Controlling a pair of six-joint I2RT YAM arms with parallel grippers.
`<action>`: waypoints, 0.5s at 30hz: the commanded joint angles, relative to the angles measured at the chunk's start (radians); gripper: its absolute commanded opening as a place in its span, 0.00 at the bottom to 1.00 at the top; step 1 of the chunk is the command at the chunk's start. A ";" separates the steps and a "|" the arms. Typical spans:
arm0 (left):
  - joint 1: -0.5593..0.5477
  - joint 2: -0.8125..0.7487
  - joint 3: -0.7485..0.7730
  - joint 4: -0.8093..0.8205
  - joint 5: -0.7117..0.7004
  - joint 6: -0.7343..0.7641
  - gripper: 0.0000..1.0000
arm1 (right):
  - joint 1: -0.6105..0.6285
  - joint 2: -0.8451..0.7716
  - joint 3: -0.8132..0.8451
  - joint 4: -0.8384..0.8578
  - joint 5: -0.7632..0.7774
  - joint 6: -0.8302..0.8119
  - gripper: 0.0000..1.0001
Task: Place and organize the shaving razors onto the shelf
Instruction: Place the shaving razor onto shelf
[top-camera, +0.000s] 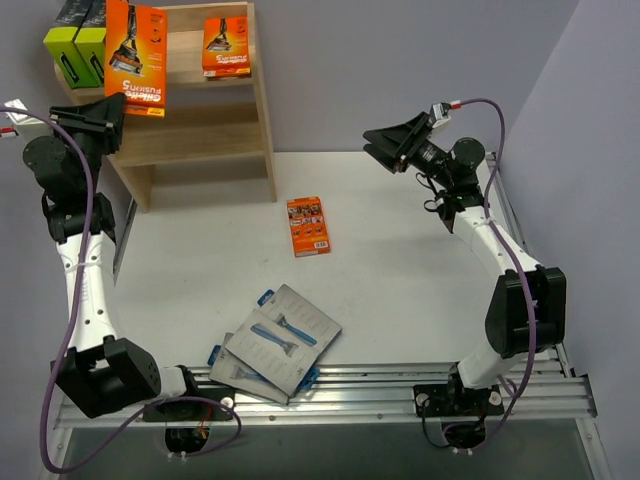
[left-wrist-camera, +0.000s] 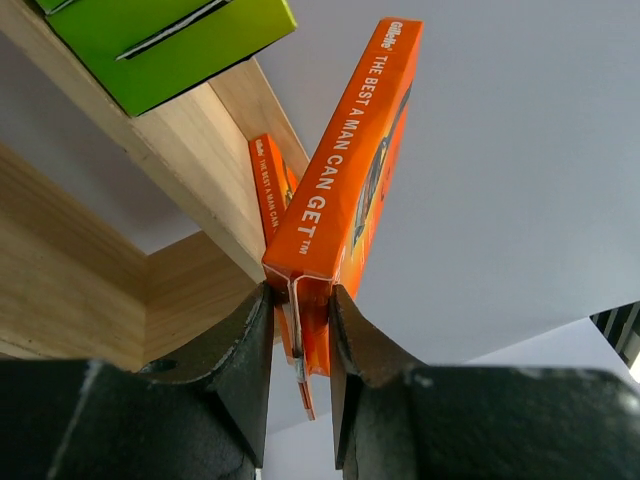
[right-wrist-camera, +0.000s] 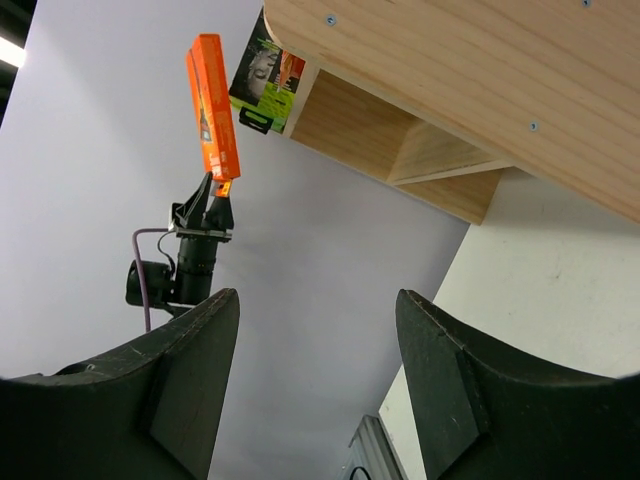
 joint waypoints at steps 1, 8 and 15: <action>-0.041 0.029 0.079 0.003 -0.076 0.037 0.02 | -0.012 -0.066 -0.012 0.120 -0.053 0.016 0.59; -0.096 0.087 0.102 -0.043 -0.172 0.043 0.02 | -0.045 -0.057 -0.038 0.137 -0.069 0.022 0.59; -0.136 0.148 0.150 -0.071 -0.197 0.038 0.02 | -0.074 -0.049 -0.049 0.142 -0.079 0.018 0.59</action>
